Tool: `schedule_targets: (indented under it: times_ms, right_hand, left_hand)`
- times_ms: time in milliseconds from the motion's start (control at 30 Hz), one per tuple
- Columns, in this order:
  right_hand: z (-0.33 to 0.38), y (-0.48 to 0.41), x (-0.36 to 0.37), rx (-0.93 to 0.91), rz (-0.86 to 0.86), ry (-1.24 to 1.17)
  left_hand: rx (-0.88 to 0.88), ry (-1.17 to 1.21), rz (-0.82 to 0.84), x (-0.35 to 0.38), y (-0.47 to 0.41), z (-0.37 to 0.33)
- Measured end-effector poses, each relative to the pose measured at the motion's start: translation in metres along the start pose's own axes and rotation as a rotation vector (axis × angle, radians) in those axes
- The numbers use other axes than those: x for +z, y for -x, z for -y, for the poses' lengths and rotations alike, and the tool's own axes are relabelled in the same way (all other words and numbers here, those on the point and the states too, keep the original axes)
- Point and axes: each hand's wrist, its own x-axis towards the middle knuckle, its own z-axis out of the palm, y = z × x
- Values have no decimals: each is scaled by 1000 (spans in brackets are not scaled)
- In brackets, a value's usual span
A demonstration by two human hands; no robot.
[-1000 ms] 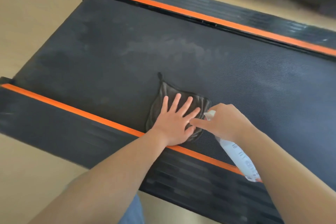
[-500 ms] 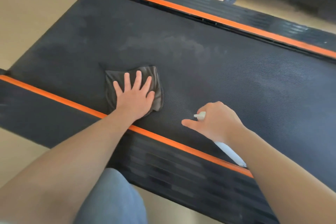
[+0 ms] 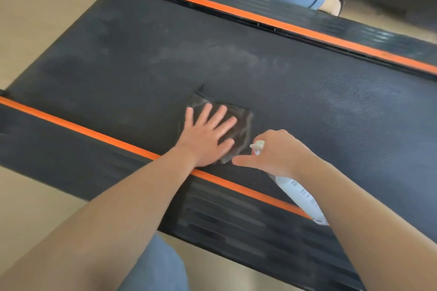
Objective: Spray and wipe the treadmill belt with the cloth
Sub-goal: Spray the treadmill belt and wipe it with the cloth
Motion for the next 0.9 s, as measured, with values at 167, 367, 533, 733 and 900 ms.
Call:
schedule_targets:
  times_ms: [167,367,533,733,900]
  right_hand:
    - [-10,9,-7,42,-17,-42]
    - [-34,36,-20,58,-24,-99]
    - [-59,61,-17,-25,-15,10]
    - [-116,69,-28,-20,-95,70]
    - [-159,77,-38,-53,-93,65]
  left_hand:
    - [-447,79,-15,4,2,38]
    - [-623,160,117,-5,-6,-4]
    - [-513,180,129,4,-3,-98]
    - [-167,117,156,12,-8,-177]
    - [114,187,107,5,2,-210]
